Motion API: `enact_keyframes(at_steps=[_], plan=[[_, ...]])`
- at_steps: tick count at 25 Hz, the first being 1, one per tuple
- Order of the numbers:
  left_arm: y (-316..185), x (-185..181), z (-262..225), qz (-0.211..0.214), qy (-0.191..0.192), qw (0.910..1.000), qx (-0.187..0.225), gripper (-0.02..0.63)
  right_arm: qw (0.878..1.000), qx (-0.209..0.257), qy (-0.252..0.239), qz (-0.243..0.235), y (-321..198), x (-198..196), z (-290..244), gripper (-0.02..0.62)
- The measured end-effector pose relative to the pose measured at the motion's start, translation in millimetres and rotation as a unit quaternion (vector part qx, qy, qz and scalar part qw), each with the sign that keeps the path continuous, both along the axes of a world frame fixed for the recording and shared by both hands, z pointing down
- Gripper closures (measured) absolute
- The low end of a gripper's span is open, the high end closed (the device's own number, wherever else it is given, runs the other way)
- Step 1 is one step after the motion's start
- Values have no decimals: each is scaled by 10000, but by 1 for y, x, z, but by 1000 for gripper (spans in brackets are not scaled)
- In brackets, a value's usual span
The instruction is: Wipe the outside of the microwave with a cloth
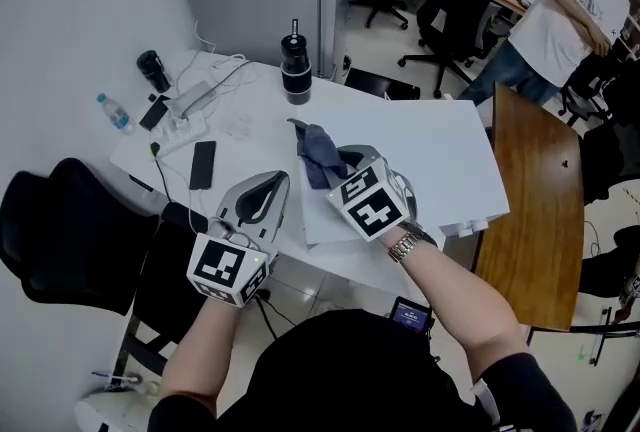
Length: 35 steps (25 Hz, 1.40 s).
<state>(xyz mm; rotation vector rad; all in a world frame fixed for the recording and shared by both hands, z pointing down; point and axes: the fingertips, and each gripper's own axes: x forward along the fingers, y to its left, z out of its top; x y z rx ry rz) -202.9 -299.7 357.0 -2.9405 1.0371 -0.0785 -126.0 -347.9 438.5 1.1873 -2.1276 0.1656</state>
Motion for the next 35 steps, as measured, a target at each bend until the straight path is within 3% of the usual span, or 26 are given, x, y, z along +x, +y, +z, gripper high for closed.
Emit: enact_keyframes(at_steps=[13,35], plan=[[12,43,-18,162,19,9998,81,601,9990,-7,-57,436,13,75,0,529],[46,172,-28,336,-273,9991,35,601,9937,-5,-428,1040,48,250,-4,529]])
